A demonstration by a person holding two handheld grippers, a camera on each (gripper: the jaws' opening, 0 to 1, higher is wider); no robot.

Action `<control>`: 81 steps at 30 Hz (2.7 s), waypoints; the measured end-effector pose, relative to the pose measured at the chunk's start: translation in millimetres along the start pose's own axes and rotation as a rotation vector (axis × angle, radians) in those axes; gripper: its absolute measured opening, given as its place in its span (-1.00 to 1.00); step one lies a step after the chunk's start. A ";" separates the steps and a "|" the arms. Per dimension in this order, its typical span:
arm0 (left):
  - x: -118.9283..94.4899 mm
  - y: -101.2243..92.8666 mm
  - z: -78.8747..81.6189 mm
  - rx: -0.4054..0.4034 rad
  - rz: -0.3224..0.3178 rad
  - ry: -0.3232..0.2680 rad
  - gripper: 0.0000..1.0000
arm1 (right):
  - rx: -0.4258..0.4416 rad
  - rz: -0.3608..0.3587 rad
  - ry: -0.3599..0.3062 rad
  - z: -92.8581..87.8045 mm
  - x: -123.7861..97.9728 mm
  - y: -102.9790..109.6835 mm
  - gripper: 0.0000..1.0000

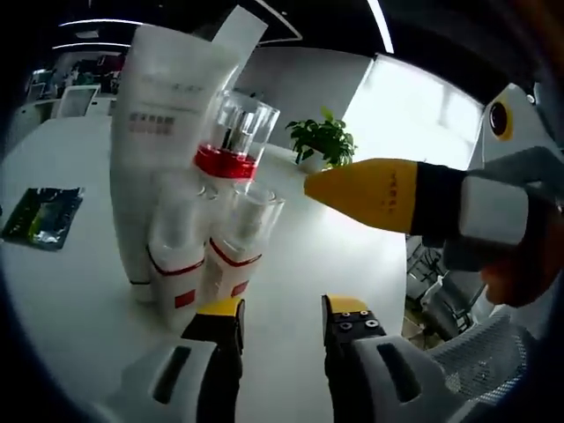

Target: Arrange the skincare products in the storage area until every visible bottle or jar stands upright without overlapping.

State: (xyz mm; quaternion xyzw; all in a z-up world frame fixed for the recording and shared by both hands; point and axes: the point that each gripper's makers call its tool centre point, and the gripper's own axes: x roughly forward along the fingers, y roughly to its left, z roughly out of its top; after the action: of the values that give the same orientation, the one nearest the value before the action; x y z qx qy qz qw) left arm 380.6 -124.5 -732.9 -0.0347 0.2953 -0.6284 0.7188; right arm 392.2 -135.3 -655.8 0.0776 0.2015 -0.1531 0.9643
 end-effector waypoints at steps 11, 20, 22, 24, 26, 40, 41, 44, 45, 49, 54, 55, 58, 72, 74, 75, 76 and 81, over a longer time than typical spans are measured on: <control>-3.3 -1.0 7.3 -0.002 -0.013 -0.013 -0.41 | 0.015 0.019 0.004 -4.9 -3.9 -4.2 -0.75; -9.9 -14.5 10.2 0.013 -0.049 -0.003 -0.42 | 0.043 0.086 -0.027 4.5 -5.8 4.1 -0.73; -13.8 -22.2 13.4 0.033 -0.070 -0.001 -0.42 | 0.028 0.117 -0.028 6.4 -7.0 9.3 -0.67; -19.7 -30.1 16.2 0.057 -0.091 -0.003 -0.41 | 0.021 0.144 -0.036 9.5 -9.3 13.7 -0.62; -27.0 -36.3 19.4 0.067 -0.105 -0.002 -0.41 | 0.015 0.172 -0.050 12.9 -12.4 18.2 -0.58; -90.5 -49.4 61.0 0.175 -0.049 -0.069 -0.22 | -0.034 0.349 -0.087 24.7 -42.6 34.7 -0.35; -94.3 -49.3 62.1 0.176 -0.038 -0.072 -0.19 | -0.054 0.356 -0.094 26.2 -44.6 34.7 -0.34; -105.7 -42.4 67.9 0.179 0.019 -0.101 -0.15 | -0.070 0.364 -0.107 30.1 -50.6 29.3 -0.32; -107.9 -40.0 68.3 0.179 0.035 -0.103 -0.14 | -0.069 0.370 -0.105 29.8 -51.5 28.2 -0.31; -117.3 -29.5 69.9 0.164 0.088 -0.116 -0.13 | -0.087 0.392 -0.087 23.3 -55.0 24.9 -0.26; -123.7 -21.4 64.5 0.160 0.133 -0.099 -0.05 | -0.099 0.411 -0.065 16.5 -56.2 24.7 -0.11; -125.4 -21.1 62.8 0.164 0.133 -0.090 -0.03 | -0.106 0.419 -0.061 15.7 -57.0 25.5 -0.08; -129.1 -19.0 62.7 0.159 0.134 -0.092 0.02 | -0.115 0.426 -0.062 16.8 -57.7 26.6 -0.02; -156.4 6.2 64.3 0.187 0.118 -0.059 0.33 | -0.188 0.432 -0.024 16.8 -52.1 52.1 0.36; -163.1 11.1 65.2 0.196 0.118 -0.063 0.36 | -0.197 0.436 -0.017 16.1 -53.1 58.2 0.39; -165.8 13.1 65.4 0.194 0.115 -0.063 0.37 | -0.210 0.439 -0.011 15.5 -53.8 62.7 0.40; -169.9 14.7 64.7 0.192 0.108 -0.060 0.38 | -0.214 0.441 -0.010 15.3 -54.4 65.7 0.40; -186.1 24.8 62.1 0.198 0.102 -0.059 0.46 | -0.234 0.457 -0.017 18.4 -51.9 86.2 0.53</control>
State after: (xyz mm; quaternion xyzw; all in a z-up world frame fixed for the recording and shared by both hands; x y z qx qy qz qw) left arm 424.9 32.6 -621.3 0.0330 0.2118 -0.6159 0.7581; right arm 381.7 -44.3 -610.2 0.0079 0.1869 0.0923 0.9780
